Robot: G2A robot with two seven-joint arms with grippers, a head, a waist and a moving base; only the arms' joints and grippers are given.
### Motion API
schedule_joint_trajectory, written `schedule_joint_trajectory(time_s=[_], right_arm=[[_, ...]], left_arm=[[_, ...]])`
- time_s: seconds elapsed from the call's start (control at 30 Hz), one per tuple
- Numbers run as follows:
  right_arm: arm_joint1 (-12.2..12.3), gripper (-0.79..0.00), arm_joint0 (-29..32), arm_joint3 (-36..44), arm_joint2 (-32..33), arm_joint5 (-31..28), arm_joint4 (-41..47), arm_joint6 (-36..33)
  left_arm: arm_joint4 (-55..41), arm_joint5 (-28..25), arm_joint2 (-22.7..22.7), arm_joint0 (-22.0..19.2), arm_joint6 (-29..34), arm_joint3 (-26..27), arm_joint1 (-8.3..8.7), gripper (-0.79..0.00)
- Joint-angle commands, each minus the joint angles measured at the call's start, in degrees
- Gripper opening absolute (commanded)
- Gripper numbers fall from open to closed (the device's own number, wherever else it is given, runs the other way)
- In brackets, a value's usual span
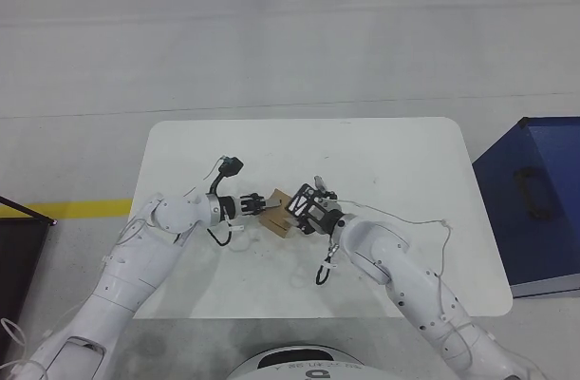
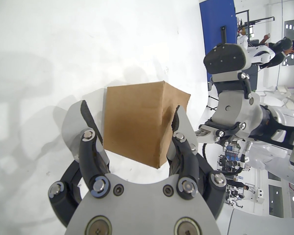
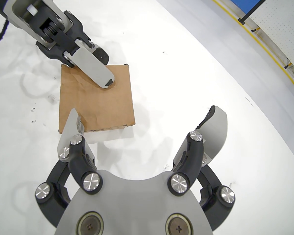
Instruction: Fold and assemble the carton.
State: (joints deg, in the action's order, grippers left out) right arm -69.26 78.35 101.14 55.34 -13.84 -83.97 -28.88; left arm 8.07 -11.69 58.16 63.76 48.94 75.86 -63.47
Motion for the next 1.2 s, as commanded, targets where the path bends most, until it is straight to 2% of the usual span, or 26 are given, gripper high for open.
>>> schedule_joint_trajectory(time_s=[0.0, 0.07, 0.17, 0.57, 1.17], right_arm=[[-0.1, -0.003, -0.4, 0.0, -0.4, 0.0, 0.0, -1.0], [-0.3, -0.003, -0.8, -0.1, -0.8, 0.2, -0.1, -2.1], [-0.5, 0.0, -1.3, -0.4, -1.2, 0.5, 0.0, -3.2], [-1.1, 0.0, -2.3, -1.5, -2.1, 1.5, -0.1, -4.4], [-1.1, 0.0, -0.6, 0.6, -0.8, 1.1, -0.7, -2.0]], left_arm=[[0.0, 0.0, 0.0, 0.2, -0.4, 0.0, -0.02, -0.172], [0.0, -0.3, 0.1, 0.4, -0.9, 0.0, -0.01, -0.135], [-0.5, -0.6, 0.5, 0.9, -1.5, 0.0, 0.05, 0.0], [-3.4, -2.2, 2.9, 2.4, -1.9, 0.5, 0.49, 0.0], [-3.9, -2.2, 4.6, 4.0, -2.0, 2.2, 0.99, 0.0]])
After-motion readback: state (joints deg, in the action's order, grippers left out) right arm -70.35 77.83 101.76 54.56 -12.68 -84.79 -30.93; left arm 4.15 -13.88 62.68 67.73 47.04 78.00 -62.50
